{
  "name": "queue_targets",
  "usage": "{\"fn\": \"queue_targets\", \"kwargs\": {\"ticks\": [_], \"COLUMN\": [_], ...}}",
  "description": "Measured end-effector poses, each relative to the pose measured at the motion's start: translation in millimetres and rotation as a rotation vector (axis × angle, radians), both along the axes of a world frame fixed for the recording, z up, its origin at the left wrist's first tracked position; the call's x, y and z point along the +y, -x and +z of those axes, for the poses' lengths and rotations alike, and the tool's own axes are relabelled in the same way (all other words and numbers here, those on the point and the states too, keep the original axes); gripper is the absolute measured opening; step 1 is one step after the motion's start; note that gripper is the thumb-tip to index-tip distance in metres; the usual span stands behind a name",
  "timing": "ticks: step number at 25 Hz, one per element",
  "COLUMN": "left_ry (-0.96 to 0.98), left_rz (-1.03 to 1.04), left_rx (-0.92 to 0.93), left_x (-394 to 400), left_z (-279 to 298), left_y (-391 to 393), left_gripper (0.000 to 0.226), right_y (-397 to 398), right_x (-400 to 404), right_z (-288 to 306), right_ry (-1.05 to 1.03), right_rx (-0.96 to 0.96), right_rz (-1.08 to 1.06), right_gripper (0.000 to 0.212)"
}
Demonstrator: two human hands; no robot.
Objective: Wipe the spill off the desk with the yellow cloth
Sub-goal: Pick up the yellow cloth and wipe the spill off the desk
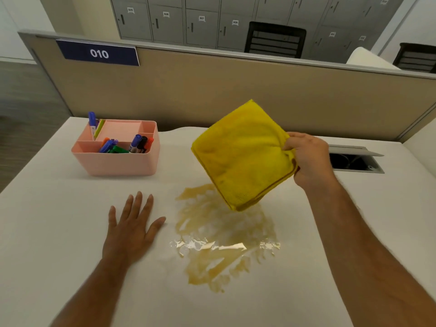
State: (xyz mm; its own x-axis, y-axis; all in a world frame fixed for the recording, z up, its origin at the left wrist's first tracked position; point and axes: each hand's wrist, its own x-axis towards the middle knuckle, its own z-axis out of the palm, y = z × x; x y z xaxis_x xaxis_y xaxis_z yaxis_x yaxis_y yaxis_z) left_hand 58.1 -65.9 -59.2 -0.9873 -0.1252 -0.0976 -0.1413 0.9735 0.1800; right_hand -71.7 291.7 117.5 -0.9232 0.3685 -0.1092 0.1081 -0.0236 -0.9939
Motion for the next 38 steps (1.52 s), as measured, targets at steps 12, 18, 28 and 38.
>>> {"fn": "queue_targets", "kwargs": {"ticks": [12, 18, 28, 38], "left_ry": [0.003, -0.003, 0.012, -0.010], "left_rz": [-0.003, 0.001, -0.004, -0.002], "left_rx": [0.012, 0.021, 0.026, 0.047], "left_x": [-2, -2, -4, -5], "left_z": [-2, -3, -6, -7], "left_y": [0, 0, 1, 1], "left_gripper": [0.087, 0.088, 0.090, 0.095], "right_y": [-21, -3, 14, -13], "right_x": [-42, -55, -98, -197], "right_z": [-137, -172, -172, -179], "right_ry": [-1.235, -1.370, -1.212, -1.451], "right_rx": [-0.086, -0.314, -0.232, 0.125], "right_rz": [0.409, 0.344, 0.556, 0.826], "right_gripper": [0.082, 0.092, 0.066, 0.061]}}
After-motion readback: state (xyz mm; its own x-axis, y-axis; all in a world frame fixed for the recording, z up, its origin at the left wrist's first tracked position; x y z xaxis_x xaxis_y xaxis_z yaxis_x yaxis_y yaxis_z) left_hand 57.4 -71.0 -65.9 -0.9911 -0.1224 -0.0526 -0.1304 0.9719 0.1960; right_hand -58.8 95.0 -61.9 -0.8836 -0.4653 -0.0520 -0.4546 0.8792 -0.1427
